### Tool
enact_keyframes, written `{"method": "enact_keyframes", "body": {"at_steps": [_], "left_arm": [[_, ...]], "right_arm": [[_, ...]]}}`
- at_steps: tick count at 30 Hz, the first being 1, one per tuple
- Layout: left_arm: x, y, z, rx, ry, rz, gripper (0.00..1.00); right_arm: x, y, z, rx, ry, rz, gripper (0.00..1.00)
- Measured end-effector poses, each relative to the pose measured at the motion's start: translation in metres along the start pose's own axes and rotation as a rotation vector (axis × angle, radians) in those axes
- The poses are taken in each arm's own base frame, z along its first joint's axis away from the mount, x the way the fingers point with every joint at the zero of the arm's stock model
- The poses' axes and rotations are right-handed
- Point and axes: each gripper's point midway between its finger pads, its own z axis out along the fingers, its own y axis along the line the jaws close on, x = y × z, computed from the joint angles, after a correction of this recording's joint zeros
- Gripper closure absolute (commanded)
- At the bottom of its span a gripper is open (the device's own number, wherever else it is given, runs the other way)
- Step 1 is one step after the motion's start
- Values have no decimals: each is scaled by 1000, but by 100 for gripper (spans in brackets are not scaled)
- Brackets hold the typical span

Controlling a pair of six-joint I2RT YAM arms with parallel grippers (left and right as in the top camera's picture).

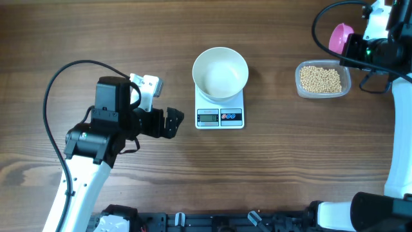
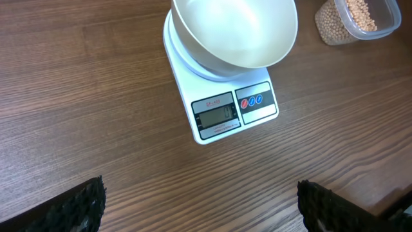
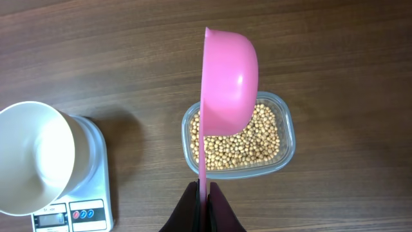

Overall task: Scoop item into bowl and weigh 150g on scale
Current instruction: 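Push the pink scoop down into the soybeans with the right gripper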

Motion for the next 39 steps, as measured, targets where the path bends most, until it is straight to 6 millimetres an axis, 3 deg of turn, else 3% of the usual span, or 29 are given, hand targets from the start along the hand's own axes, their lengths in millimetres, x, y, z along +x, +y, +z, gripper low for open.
{"method": "enact_keyframes", "body": {"at_steps": [22,28,34,39], "left_arm": [[0,-3,0,17,2,0,0],[0,-3,0,17,2,0,0],[0,-3,0,18,2,0,0],[0,-3,0,18,2,0,0]], "right_arm": [[0,0,0,0,2,0,96],[3,-9,0,53,13,-4,96],[8,-13,1,74,38,-117,96],[15,-15,20,66,55,-248,96]]}}
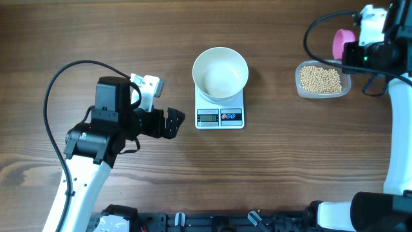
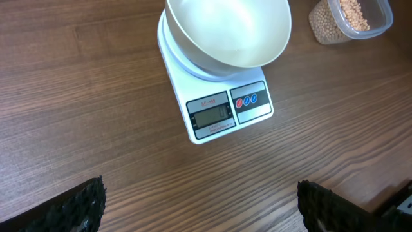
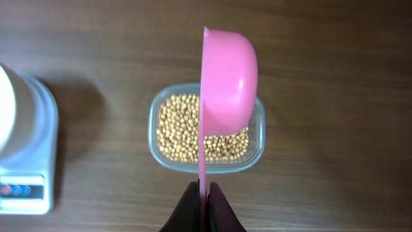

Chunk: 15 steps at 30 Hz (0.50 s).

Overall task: Scoop item into bowl and weigh 150g on scale
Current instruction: 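Push the pink scoop down into the soybeans with the right gripper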

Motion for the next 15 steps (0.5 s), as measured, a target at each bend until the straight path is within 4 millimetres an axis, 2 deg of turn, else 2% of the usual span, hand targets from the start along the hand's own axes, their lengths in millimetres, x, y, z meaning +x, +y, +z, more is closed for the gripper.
{"method": "enact_keyframes", "body": {"at_steps": [8,15], "left_arm": [[0,0,0,3,0,0,0],[0,0,0,2,0,0,0]], "right_arm": [[33,6,53,-45,149,-68,96],[44,-5,77,-3,222,-74,96]]}}
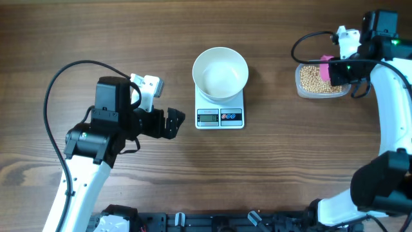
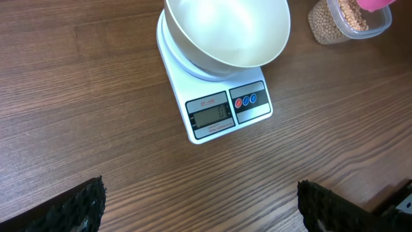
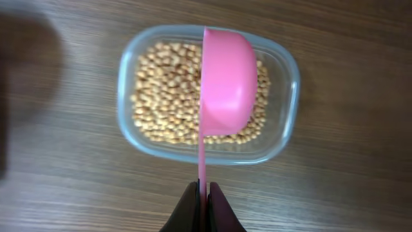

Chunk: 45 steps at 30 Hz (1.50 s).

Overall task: Scoop item into bowl and weigh 150g on scale
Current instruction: 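Push the pink scoop down into the soybeans with the right gripper, then drag the scoop through the soybeans and tilt it up, filling it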

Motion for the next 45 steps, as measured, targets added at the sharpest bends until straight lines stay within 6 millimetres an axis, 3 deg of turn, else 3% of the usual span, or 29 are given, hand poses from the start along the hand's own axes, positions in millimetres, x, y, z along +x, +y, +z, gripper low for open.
{"method": "enact_keyframes", "body": {"at_steps": [8,25,35,45], "left_arm": [[0,0,0,0,0,0,0],[0,0,0,0,0,0,0],[0,0,0,0,0,0,0],[0,0,0,0,0,0,0]], "right_arm": [[3,-12,15,61,45,21,96],[24,8,42,-22,88,51,96],[24,12,44,-98,67,86,96],[35,-6,38,-309,0,226,96]]}}
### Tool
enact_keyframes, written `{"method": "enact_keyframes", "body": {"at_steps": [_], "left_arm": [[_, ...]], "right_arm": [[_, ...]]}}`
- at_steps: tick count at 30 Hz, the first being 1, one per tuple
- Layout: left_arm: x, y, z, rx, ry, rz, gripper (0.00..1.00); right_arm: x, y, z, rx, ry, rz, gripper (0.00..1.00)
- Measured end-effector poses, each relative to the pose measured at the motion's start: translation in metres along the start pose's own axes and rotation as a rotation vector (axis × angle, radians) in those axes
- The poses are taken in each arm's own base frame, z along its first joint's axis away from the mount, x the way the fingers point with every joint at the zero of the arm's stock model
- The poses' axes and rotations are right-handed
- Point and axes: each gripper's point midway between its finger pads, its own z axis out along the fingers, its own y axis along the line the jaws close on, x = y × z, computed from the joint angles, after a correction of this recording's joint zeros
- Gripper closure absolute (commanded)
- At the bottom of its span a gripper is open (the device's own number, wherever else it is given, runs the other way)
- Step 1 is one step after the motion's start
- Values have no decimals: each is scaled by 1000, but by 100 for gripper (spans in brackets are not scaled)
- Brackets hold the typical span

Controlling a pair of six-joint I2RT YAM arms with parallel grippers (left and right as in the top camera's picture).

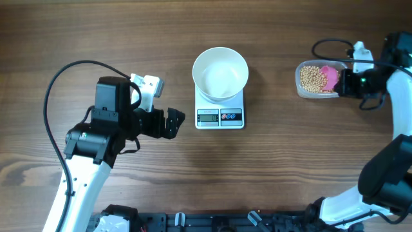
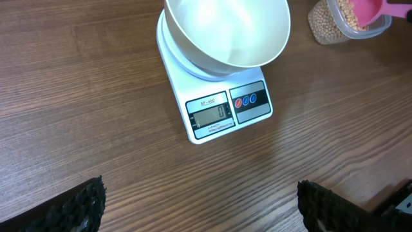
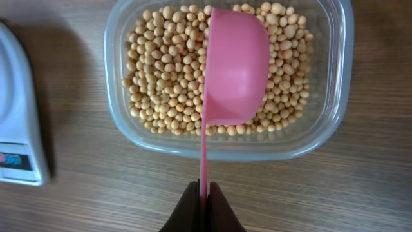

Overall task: Scoop item into bowl and weigh 150g on scale
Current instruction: 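Drag the scoop through the soybeans and tilt it up, filling it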

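A clear tub of soybeans (image 3: 225,80) (image 1: 320,80) sits at the right of the table. My right gripper (image 3: 203,188) is shut on the thin handle of a pink scoop (image 3: 234,67) (image 1: 330,77), whose cup lies on its side in the beans at the tub's right half. A white bowl (image 1: 221,72) (image 2: 226,31), empty, stands on the white scale (image 1: 220,113) (image 2: 219,104). My left gripper (image 2: 199,206) (image 1: 172,122) hangs open left of the scale, with nothing between its fingers.
Wooden table (image 1: 270,174) all round. A black cable (image 1: 61,109) loops over the left arm. The scale shows in the right wrist view at the left edge (image 3: 16,129). The right arm (image 1: 393,77) comes in from the right edge.
My right gripper has moved to the right side of the tub and lower. The scoop cup now lies among the beans rather than above them. The left arm has not moved.
My right gripper held the pink scoop high beyond the tub's far right. Then it was over the tub, then lower above the beans. Now the cup is in the beans. The left gripper stayed open beside the scale, and the bowl stayed empty.
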Motion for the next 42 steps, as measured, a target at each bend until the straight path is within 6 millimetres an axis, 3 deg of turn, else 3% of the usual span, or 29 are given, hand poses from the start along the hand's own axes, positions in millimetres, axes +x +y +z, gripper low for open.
{"method": "enact_keyframes", "body": {"at_steps": [14,42], "left_arm": [[0,0,0,0,0,0,0],[0,0,0,0,0,0,0]], "right_arm": [[9,4,9,-100,-16,33,96],[7,17,13,-184,-38,85,96]]}}
